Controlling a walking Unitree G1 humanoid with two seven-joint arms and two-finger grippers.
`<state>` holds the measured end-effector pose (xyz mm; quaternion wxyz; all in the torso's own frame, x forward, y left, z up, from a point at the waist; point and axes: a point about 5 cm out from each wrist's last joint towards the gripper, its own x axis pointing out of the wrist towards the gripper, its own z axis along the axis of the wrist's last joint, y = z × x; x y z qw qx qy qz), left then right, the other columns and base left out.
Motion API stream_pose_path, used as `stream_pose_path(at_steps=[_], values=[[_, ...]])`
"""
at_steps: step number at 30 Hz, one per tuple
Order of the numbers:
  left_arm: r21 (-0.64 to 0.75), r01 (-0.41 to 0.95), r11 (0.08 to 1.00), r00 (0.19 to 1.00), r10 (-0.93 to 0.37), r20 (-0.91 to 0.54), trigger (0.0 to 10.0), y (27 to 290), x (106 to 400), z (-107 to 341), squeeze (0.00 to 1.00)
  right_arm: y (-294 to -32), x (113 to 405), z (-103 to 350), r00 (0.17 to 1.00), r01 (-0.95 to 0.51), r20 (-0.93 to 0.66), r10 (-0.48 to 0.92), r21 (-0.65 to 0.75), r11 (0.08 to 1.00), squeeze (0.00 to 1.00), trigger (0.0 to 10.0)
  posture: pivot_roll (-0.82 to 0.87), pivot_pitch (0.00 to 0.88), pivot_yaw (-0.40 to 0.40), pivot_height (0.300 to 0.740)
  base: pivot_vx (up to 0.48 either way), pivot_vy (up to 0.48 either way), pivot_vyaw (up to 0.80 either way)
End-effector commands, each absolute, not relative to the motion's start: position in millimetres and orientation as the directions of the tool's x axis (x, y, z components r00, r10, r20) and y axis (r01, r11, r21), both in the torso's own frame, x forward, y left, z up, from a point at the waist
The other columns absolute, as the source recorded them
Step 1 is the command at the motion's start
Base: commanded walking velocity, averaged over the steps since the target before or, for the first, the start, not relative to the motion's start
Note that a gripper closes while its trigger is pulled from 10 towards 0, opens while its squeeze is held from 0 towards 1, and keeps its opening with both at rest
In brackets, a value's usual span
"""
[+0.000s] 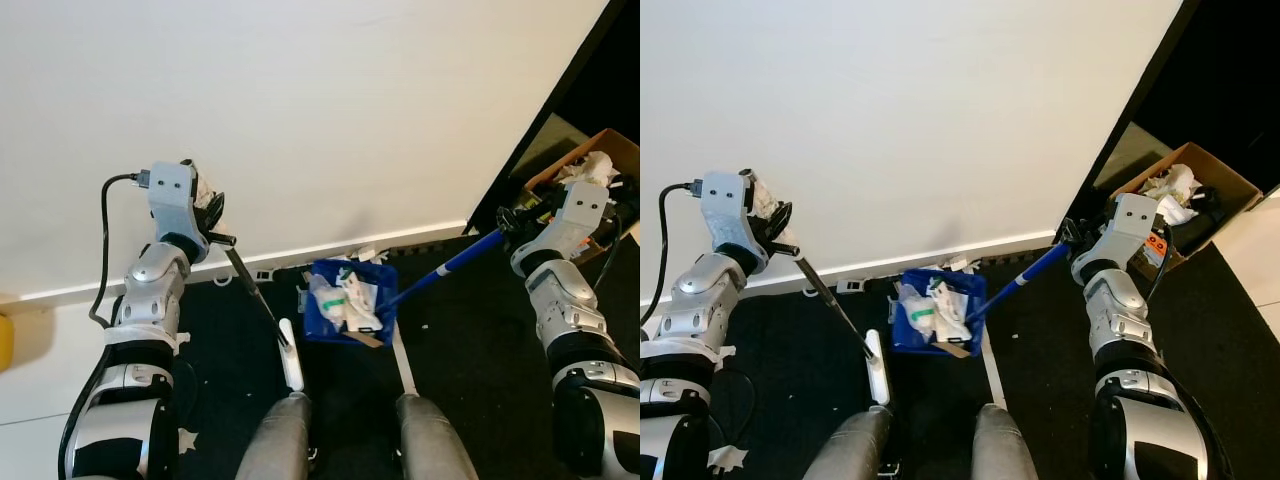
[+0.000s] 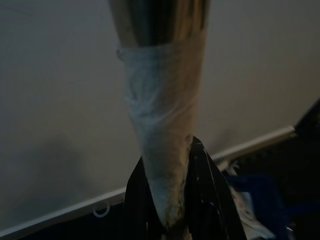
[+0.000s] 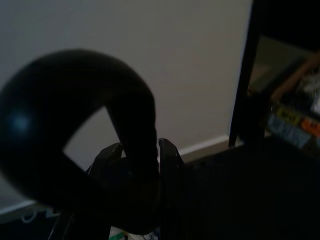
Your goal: Sweep floor
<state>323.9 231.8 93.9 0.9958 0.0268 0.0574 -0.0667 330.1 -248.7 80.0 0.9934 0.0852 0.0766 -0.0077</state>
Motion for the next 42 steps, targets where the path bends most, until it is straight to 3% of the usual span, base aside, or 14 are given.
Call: stream_pose_path(at_steps=[1,9,15,20,42], values=[[0.058,0.103,0.993,0.992,-0.098,-0.086,10.0,232,322,96,0.0,-247,336,95,0.996,-0.017,-0.083,0.029,0.146,0.989,0.0,10.0,0.01,0.0,0.002,0.74,0.0,0.0,0.0],[0.025,0.025,0.999,0.997,-0.023,-0.08,10.0,242,314,93,0.0,-241,342,102,0.993,-0.077,-0.082,0.084,0.086,0.993,0.0,10.0,0.01,0.0,-0.025,0.74,0.0,0.0,0.0],[0.003,0.066,0.998,0.99,-0.065,-0.128,10.0,242,304,84,0.0,-241,340,100,0.99,-0.101,-0.098,0.104,0.039,0.994,0.0,10.0,0.02,0.0,-0.03,0.74,0.0,0.0,0.0],[0.057,0.096,0.994,0.994,-0.093,-0.051,10.0,247,291,86,0.0,-244,331,88,0.988,-0.089,-0.122,0.09,0.011,0.996,0.0,10.0,0.02,0.0,-0.028,0.74,0.0,0.0,0.0],[0.025,0.017,1.0,1.0,-0.017,-0.006,10.0,238,298,92,0.0,-248,326,87,0.996,-0.033,-0.086,0.034,0.013,0.999,0.0,10.0,0.02,0.0,-0.008,0.74,0.0,-0.013,0.0]])
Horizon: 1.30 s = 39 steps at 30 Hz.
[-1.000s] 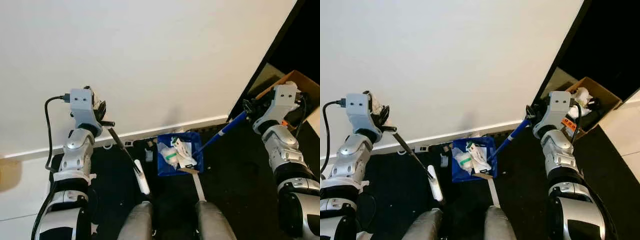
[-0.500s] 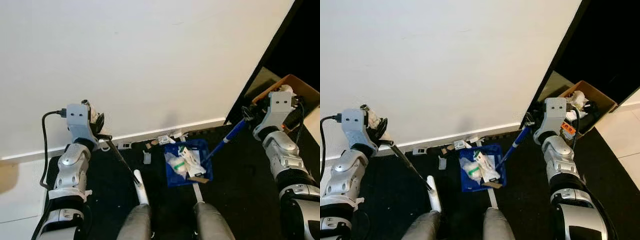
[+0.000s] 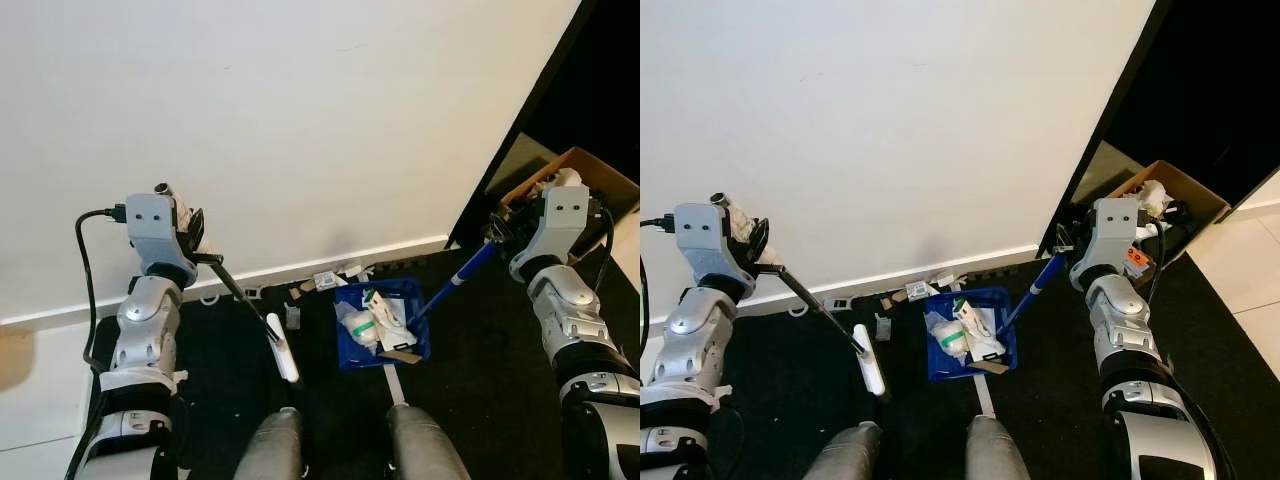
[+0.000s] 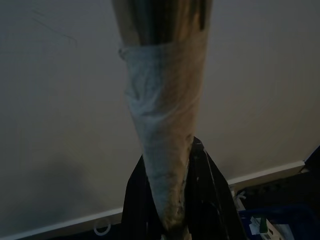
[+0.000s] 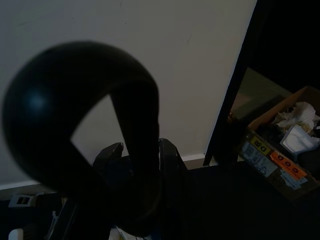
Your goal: Sweep floor
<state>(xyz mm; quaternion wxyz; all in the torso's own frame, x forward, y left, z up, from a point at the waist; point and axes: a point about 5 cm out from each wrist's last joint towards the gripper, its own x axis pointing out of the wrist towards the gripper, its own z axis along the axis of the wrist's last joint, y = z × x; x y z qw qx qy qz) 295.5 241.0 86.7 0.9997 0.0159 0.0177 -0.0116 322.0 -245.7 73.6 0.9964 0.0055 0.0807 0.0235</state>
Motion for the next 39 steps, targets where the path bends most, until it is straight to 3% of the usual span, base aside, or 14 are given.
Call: stream_pose_path(at_steps=[1,39], values=[[0.025,0.017,1.0,1.0,-0.017,-0.006,10.0,238.4,298.4,91.9,0.0,-248.2,326.0,87.0,0.996,-0.033,-0.086,0.034,0.013,0.999,0.0,10.0,0.02,0.0,-0.008,0.74,0.0,-0.296,0.0],[-0.021,-0.008,1.0,1.0,0.008,-0.012,10.0,230.5,299.9,87.9,0.0,-241.8,326.5,84.7,0.993,-0.065,-0.099,0.064,-0.008,0.998,0.0,10.0,0.01,0.004,-0.014,0.74,0.0,-0.445,0.0]])
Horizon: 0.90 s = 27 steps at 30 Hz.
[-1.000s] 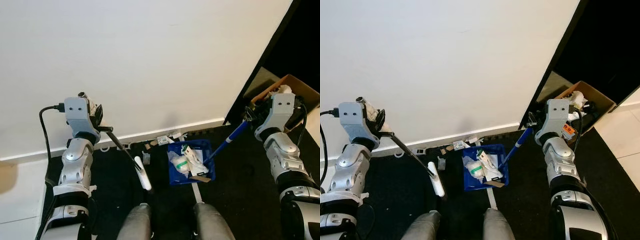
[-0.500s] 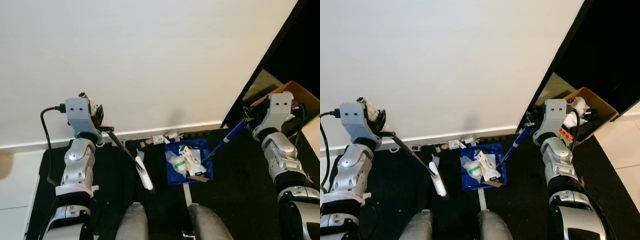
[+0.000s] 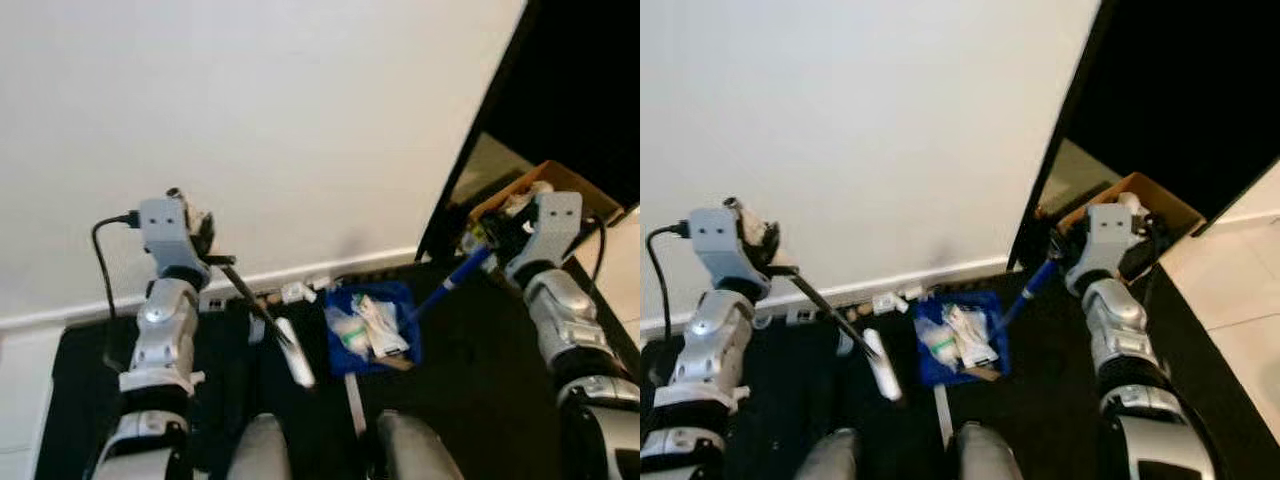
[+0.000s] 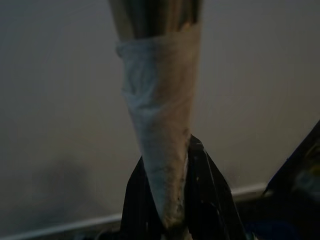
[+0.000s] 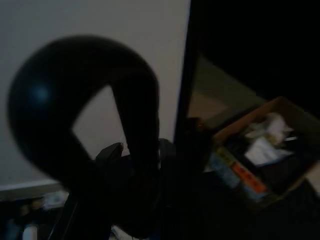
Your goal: Sweep floor
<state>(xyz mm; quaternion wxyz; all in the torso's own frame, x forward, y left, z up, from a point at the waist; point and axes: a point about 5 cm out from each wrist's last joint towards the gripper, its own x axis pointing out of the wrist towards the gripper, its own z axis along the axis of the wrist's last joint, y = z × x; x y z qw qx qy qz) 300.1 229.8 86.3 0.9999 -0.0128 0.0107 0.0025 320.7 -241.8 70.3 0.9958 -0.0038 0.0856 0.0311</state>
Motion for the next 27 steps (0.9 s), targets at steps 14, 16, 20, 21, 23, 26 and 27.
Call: stream_pose_path(at_steps=[14,16,20,21,23,26,27], values=[[-0.021,-0.016,1.0,1.0,0.016,-0.014,10.0,232.1,299.5,87.3,0.0,-239.6,326.8,84.4,0.991,-0.08,-0.105,0.077,-0.022,0.997,0.0,10.0,0.01,0.007,-0.015,0.74,0.0,-0.48,0.0],[-0.021,-0.016,1.0,1.0,0.016,-0.016,10.0,232.0,299.1,86.9,0.0,-239.3,326.5,83.6,0.991,-0.08,-0.109,0.077,-0.025,0.996,0.0,10.0,0.01,0.009,-0.014,0.74,0.0,-0.48,0.0],[-0.021,-0.015,1.0,1.0,0.014,-0.018,10.0,231.6,299.1,86.4,0.0,-238.9,326.2,82.7,0.991,-0.081,-0.113,0.078,-0.026,0.996,0.0,10.0,0.01,0.01,-0.013,0.74,0.0,-0.48,0.0],[-0.021,-0.014,1.0,1.0,0.014,-0.018,10.0,231.4,299.1,86.3,0.0,-238.8,326.1,82.3,0.99,-0.082,-0.115,0.079,-0.027,0.996,0.0,10.0,0.01,0.011,-0.012,0.74,0.0,-0.48,0.0],[-0.022,-0.012,1.0,1.0,0.012,-0.019,10.0,231.0,299.2,86.1,0.0,-238.8,325.7,81.6,0.99,-0.083,-0.12,0.079,-0.029,0.996,0.0,10.0,0.01,0.01,-0.011,0.74,0.0,-0.48,0.0],[-0.022,-0.01,1.0,1.0,0.01,-0.022,10.0,230.5,299.2,85.5,0.0,-239.2,325.4,81.1,0.99,-0.08,-0.122,0.076,-0.029,0.996,0.0,10.0,0.01,0.011,-0.011,0.74,0.0,-0.48,0.0],[-0.022,-0.01,1.0,1.0,0.01,-0.022,10.0,230.4,299.2,85.4,0.0,-239.4,325.3,81.1,0.99,-0.079,-0.123,0.075,-0.03,0.996,0.0,10.0,0.01,0.011,-0.011,0.74,0.0,-0.48,0.0]])
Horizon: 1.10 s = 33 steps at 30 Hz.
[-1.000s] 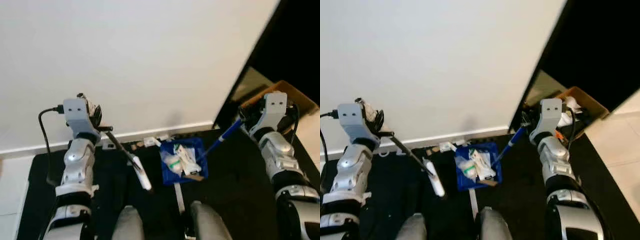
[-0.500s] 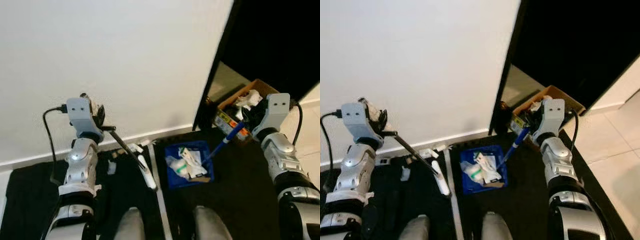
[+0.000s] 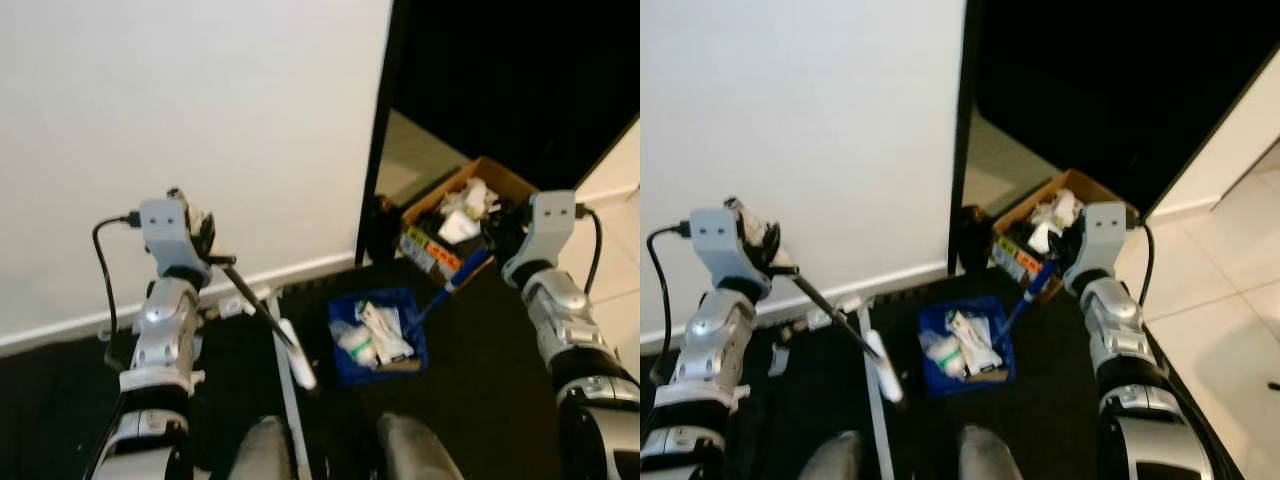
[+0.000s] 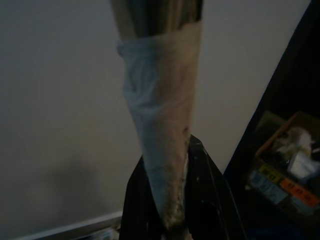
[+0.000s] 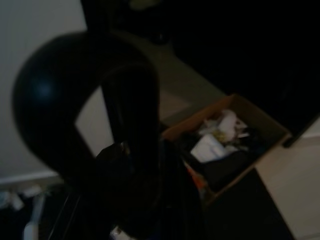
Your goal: Sweep floor
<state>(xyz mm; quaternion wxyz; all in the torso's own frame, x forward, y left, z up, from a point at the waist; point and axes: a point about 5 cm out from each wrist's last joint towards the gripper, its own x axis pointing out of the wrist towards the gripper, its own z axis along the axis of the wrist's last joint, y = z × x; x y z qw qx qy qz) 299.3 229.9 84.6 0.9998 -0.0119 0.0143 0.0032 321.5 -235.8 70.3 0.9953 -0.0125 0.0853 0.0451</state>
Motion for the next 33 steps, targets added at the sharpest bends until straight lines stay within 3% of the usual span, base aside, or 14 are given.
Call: stream_pose_path(at_steps=[1,33], values=[[-0.022,-0.01,1.0,1.0,0.01,-0.022,10.0,230.4,299.2,85.4,0.0,-239.4,325.3,81.1,0.99,-0.079,-0.123,0.075,-0.03,0.996,0.0,10.0,0.01,0.011,-0.011,0.74,0.0,-0.48,0.0],[-0.034,-0.002,0.999,1.0,0.001,-0.029,10.0,227.1,299.8,82.4,0.0,-243.2,324.1,81.5,0.99,-0.071,-0.128,0.065,-0.044,0.997,0.0,10.0,-0.01,0.0,-0.008,0.74,0.0,-0.48,0.0]])
